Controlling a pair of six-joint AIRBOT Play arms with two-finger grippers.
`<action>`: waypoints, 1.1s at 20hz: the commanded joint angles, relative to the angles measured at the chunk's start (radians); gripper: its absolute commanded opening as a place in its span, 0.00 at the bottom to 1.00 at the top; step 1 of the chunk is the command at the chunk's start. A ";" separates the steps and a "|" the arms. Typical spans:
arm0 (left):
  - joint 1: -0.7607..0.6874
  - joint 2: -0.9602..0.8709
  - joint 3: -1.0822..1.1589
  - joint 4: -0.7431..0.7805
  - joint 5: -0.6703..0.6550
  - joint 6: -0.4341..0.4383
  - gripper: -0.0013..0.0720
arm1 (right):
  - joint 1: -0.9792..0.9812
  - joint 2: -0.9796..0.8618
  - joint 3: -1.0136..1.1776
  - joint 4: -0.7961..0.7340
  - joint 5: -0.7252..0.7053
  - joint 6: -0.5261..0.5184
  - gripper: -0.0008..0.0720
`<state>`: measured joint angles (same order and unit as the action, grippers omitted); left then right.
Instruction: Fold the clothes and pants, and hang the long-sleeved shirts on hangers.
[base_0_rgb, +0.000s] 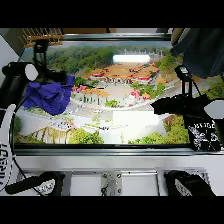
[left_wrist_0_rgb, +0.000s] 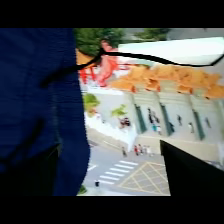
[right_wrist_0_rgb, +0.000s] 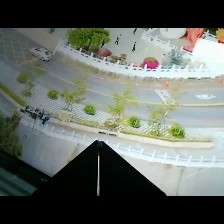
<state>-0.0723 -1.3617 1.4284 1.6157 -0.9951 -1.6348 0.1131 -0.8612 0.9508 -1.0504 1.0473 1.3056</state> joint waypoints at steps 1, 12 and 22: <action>0.170 -0.088 0.020 0.110 0.014 -0.110 0.98 | 0.001 -0.002 0.001 0.000 0.000 0.000 0.04; 0.333 -0.401 0.021 -0.099 0.275 -0.153 0.98 | 0.001 -0.001 0.001 0.000 0.000 0.000 0.04; 0.139 -0.145 0.020 -0.199 0.221 -0.131 0.02 | 0.001 -0.002 0.001 0.031 0.002 0.013 0.04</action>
<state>0.1547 -1.6188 1.4483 1.4773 -0.7536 -1.7847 0.1131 -0.8619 0.9508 -1.0470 1.0473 1.3083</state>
